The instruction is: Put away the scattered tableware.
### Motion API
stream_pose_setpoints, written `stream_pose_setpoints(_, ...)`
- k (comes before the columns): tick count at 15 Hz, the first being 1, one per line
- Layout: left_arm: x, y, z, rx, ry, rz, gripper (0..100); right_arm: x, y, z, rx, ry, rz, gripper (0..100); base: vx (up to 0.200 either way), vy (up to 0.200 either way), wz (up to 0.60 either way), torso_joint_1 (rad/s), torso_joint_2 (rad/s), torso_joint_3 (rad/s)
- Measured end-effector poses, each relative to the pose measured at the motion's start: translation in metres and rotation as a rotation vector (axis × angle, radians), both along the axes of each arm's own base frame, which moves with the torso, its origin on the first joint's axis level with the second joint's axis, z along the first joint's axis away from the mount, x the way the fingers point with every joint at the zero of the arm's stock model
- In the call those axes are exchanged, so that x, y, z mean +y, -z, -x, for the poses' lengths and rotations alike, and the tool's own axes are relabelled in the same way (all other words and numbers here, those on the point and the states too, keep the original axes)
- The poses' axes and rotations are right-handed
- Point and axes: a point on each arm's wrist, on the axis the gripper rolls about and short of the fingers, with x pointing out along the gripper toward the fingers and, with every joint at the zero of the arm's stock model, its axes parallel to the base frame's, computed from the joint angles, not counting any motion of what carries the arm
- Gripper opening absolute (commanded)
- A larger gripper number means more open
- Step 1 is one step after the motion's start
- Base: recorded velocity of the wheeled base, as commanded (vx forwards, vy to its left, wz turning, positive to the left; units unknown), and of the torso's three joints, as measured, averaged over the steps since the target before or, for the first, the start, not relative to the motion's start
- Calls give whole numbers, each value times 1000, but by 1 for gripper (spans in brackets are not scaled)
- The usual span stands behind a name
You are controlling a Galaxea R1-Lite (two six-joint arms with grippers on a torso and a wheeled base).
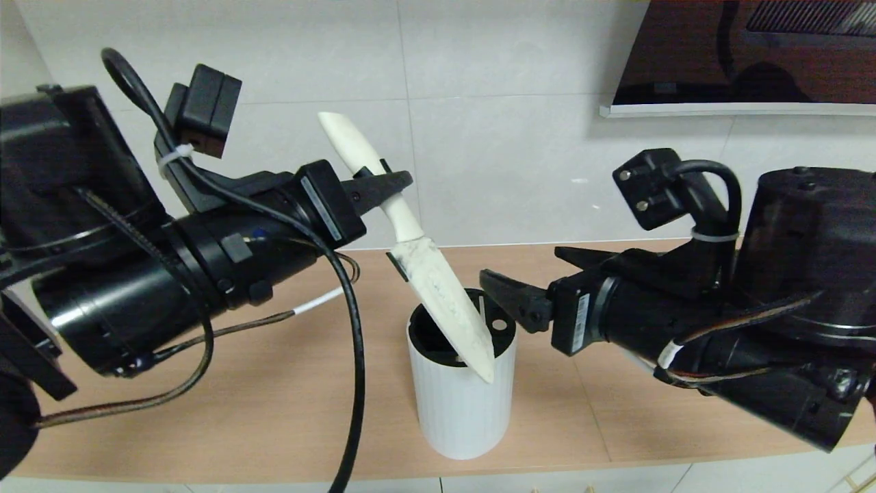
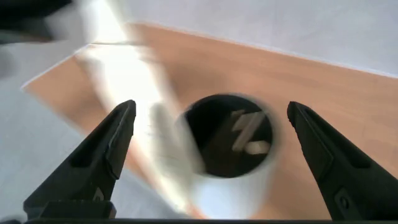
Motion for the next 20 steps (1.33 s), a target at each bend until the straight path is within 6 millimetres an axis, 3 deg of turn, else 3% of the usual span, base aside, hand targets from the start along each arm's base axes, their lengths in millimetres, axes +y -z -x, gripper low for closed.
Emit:
stream_pose_setpoints(3, 4, -26, 1, -48, -118, -40, 0, -41, -6, -21, 13, 138, 5, 100, 0, 0, 0, 0, 0, 0)
stream_pose_setpoints(6, 1, -32, -2, -86, -280, -82, 0, -58, -2, -30, 26, 208, 15, 100, 0, 0, 0, 0, 0, 0)
stream_pose_setpoints(10, -31, -26, 3, -143, -516, -296, 0, -63, -1, -36, 27, 241, 15, 100, 0, 0, 0, 0, 0, 0)
stream_pose_setpoints(13, -64, -10, 9, -199, -531, -347, 0, -62, 4, -40, 40, 251, 27, 100, 0, 0, 0, 0, 0, 0)
stream_pose_setpoints(20, -79, 12, 8, -173, -520, -412, 0, -61, 9, -42, 53, 252, 42, 100, 0, 0, 0, 0, 0, 0)
